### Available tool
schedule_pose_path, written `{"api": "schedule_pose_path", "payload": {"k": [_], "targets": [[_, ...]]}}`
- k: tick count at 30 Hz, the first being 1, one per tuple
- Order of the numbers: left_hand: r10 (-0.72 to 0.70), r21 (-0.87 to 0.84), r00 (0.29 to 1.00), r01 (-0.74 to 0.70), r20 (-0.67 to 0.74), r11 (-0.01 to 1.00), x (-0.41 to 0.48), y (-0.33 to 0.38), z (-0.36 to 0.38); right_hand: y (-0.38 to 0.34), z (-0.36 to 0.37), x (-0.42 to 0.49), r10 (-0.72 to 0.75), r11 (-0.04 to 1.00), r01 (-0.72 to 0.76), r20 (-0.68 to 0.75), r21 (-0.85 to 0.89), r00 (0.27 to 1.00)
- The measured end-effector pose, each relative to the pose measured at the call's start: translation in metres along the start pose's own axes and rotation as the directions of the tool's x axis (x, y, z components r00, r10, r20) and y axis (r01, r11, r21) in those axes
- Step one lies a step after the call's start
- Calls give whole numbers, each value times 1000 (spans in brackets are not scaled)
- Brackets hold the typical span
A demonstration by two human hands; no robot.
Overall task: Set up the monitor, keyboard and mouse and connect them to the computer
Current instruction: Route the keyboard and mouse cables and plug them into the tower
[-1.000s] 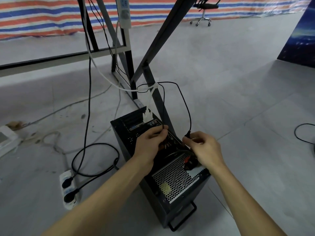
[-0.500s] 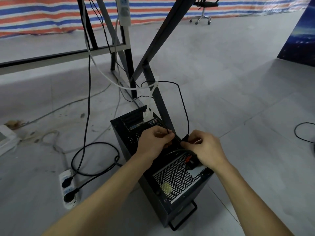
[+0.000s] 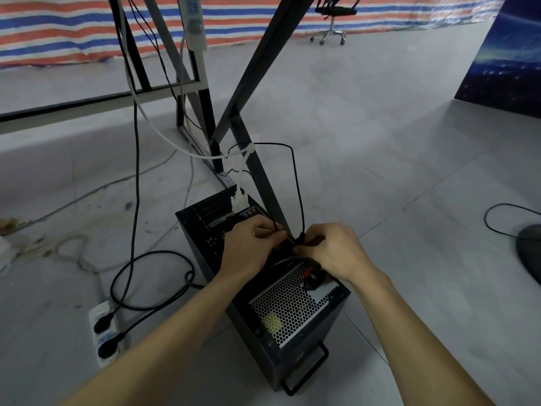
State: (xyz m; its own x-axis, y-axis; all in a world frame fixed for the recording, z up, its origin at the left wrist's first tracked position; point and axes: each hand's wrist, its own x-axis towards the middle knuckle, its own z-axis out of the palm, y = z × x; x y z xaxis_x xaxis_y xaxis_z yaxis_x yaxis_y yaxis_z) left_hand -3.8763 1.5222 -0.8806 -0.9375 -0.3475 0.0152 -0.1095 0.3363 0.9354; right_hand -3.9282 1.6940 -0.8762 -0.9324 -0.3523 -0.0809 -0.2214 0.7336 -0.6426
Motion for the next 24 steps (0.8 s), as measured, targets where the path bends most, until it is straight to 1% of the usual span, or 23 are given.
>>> {"api": "schedule_pose_path", "payload": {"k": [6, 8, 10, 12, 15, 18, 22, 24], "targets": [[-22, -49, 999, 20, -42, 999, 0, -7, 0, -2, -1, -1, -36, 993, 37, -12, 111, 999], [-24, -63, 997, 19, -71, 998, -1, -9, 0, -2, -3, 1, -64, 996, 66, -36, 55, 997], [-18, -72, 995, 11, -99, 997, -4, -11, -1, -3, -6, 3, -77, 997, 77, -22, -6, 997], [-3, -71, 989, -8, -150, 997, -8, -13, -2, -6, -5, 6, -85, 995, 85, 7, -45, 996], [29, -53, 972, -43, -232, 998, -9, -16, -5, -10, -3, 10, -89, 993, 88, -3, -82, 996], [18, -68, 960, -38, -280, 997, -6, -18, -9, -8, -5, 10, -55, 996, 54, -9, -68, 998], [-12, -93, 956, -16, -295, 996, -4, -20, -10, 1, -4, 5, -19, 997, 24, -53, 79, 998], [-19, -92, 959, -7, -284, 996, -3, -20, -9, 1, -3, 5, -27, 998, 30, -56, 56, 998]]}}
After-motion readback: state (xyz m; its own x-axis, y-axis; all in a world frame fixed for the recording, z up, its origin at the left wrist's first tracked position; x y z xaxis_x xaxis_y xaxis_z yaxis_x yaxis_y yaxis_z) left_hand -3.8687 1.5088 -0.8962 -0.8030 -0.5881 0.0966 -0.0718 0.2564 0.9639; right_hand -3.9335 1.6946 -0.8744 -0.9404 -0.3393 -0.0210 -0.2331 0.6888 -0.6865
